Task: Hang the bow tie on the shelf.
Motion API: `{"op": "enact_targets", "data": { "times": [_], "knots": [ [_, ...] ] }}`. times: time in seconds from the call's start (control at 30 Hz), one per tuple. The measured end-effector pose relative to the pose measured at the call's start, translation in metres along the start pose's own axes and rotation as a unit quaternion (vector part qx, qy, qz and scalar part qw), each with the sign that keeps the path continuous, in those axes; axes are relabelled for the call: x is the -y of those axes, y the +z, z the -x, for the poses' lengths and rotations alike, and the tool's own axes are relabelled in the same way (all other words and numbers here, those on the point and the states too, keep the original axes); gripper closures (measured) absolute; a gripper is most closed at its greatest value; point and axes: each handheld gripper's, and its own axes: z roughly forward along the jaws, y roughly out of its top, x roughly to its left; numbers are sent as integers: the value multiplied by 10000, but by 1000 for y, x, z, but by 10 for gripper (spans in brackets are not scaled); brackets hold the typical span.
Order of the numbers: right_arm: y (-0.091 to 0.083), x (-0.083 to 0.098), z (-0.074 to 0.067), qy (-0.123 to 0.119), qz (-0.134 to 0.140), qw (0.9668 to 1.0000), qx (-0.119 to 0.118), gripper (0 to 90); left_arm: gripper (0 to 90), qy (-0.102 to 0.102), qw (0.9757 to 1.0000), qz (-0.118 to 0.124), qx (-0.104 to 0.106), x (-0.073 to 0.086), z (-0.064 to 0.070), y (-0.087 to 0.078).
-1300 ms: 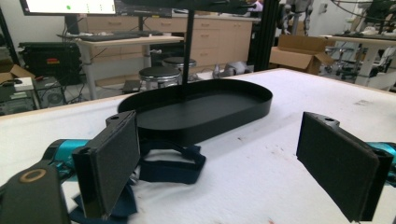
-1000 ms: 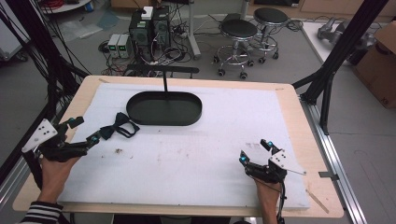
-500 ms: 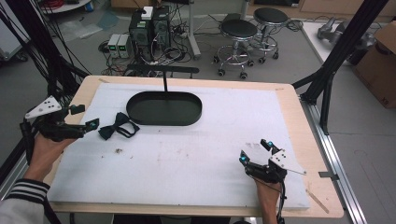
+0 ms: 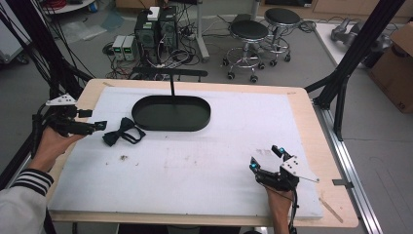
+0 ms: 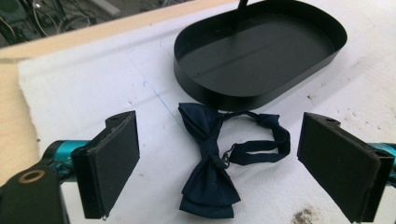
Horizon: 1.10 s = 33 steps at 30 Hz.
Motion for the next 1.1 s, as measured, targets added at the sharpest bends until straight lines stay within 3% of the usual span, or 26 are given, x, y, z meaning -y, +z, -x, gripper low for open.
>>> {"op": "enact_targets", "data": {
  "times": [0.07,0.17,0.3,0.4,0.53,0.73,0.8,1.0,1.1],
  "knots": [
    [0,0,0,12,-11,10000,-7,101,169,-23,9993,-371,58,3,-2,7],
    [0,0,-1,-10,-6,10000,4,101,214,-37,9958,-910,29,7,-4,18],
    [0,0,-1,-14,-29,10000,9,101,260,-301,9910,-1302,-38,10,-8,28],
    [0,0,-1,-20,-28,10000,4,101,307,-455,9887,-1420,-130,11,-11,32],
    [1,0,0,-28,-13,10000,2,101,356,-525,9877,-1468,-116,11,-12,35],
    [1,0,-1,-41,-32,10000,1,100,400,-693,9844,-1568,-394,11,-12,38],
    [1,0,-1,-64,-25,10000,-3,101,405,-789,9822,-1679,-278,12,-13,41],
    [1,0,-1,-48,-41,10000,-12,101,405,-764,9788,-1891,-188,14,-12,47],
    [1,0,-1,-58,-50,10000,-11,101,427,-919,9747,-2038,-27,15,-13,51]
  ]
}}
